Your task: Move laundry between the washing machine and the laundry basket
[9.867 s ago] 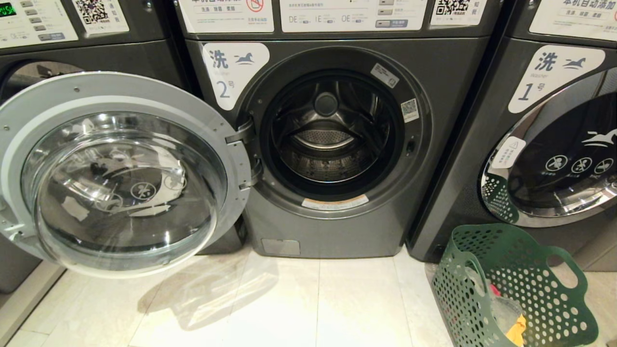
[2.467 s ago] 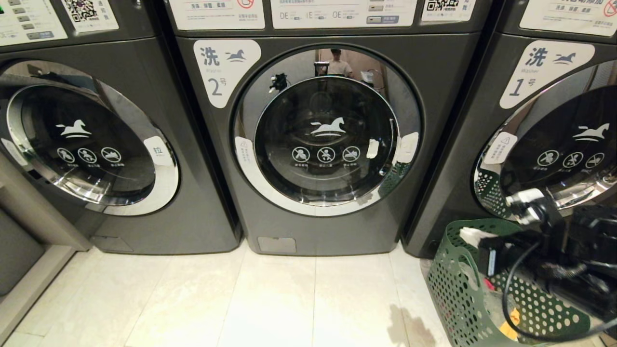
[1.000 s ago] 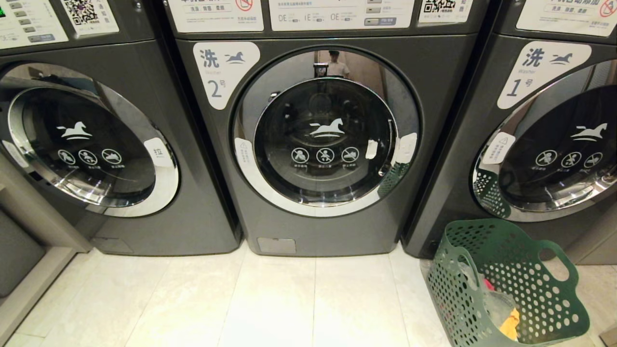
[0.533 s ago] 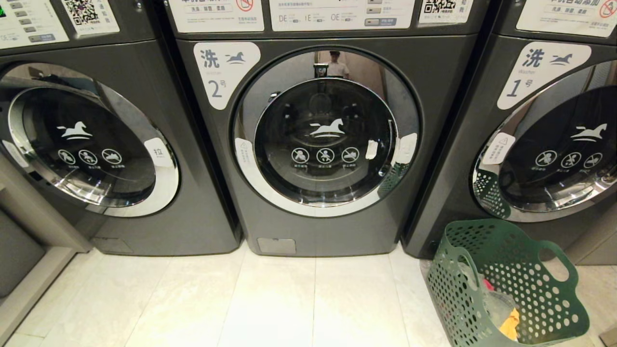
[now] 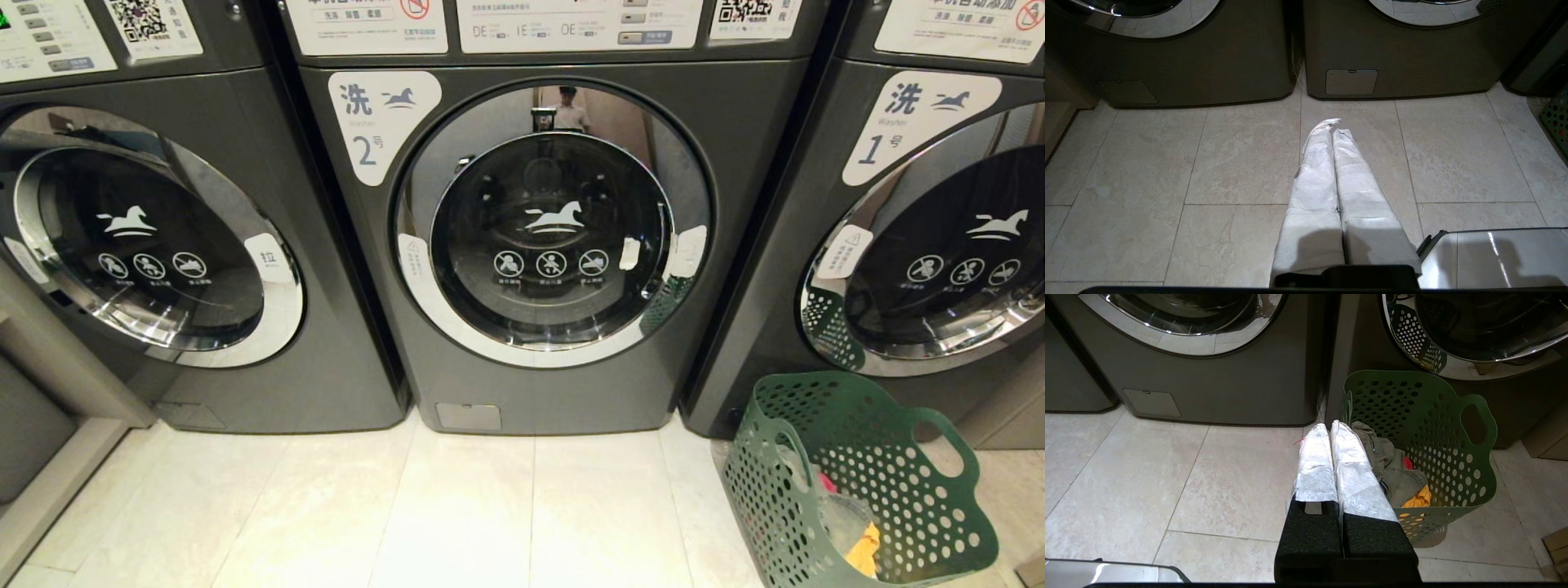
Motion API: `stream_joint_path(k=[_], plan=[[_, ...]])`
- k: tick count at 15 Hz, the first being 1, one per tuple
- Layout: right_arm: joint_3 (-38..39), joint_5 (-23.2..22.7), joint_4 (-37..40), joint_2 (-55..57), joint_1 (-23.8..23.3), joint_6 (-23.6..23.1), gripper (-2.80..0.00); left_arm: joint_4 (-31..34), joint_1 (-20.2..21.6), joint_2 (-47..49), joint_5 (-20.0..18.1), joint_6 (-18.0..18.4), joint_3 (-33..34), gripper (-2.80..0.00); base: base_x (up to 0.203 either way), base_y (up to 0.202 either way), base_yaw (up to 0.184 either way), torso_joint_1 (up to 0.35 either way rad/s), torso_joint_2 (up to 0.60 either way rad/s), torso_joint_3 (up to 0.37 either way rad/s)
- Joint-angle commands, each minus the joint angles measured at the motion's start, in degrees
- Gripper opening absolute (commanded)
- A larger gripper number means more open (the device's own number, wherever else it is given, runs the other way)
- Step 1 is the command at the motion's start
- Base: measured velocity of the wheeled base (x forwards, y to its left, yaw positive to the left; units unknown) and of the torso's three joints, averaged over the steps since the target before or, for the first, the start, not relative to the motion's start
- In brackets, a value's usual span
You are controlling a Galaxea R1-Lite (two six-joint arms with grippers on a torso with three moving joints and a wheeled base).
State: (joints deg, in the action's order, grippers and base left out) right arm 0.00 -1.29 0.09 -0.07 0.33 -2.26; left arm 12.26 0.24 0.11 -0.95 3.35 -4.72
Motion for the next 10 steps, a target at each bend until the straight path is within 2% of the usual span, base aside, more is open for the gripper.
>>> stream_joint_path(k=[1, 2, 4, 5, 7, 10], plan=[[0.09, -0.03, 0.00, -0.01, 0.02, -0.02, -2.80, -3.61, 0.03, -0.02, 0.00, 0.02, 1.32, -2.80, 0.000, 0.000, 0.000, 0.000, 0.00, 0.000], [0.09, -0.03, -0.09, -0.01, 0.02, -0.02, -2.80, -7.87, 0.02, -0.02, -0.01, 0.02, 2.76, -2.80, 0.000, 0.000, 0.000, 0.000, 0.00, 0.000], [0.18, -0.03, -0.09, -0.01, 0.02, 0.06, -2.80, -20.54, 0.07, -0.01, 0.08, -0.29, 5.92, -2.80, 0.000, 0.000, 0.000, 0.000, 0.00, 0.000], [0.18, -0.03, -0.12, -0.01, 0.02, 0.06, -2.80, -21.57, 0.08, -0.01, 0.31, -0.94, 6.41, -2.80, 0.000, 0.000, 0.000, 0.000, 0.00, 0.000], [0.09, -0.03, -0.09, -0.01, 0.02, 0.15, -2.80, -18.70, 0.11, -0.02, 1.72, -4.26, 7.01, -2.80, 0.000, 0.000, 0.000, 0.000, 0.00, 0.000], [0.09, -0.03, -0.09, -0.01, 0.02, 0.15, -2.80, -18.68, 0.11, -0.02, 1.74, -4.63, 7.01, -2.80, 0.000, 0.000, 0.000, 0.000, 0.00, 0.000]])
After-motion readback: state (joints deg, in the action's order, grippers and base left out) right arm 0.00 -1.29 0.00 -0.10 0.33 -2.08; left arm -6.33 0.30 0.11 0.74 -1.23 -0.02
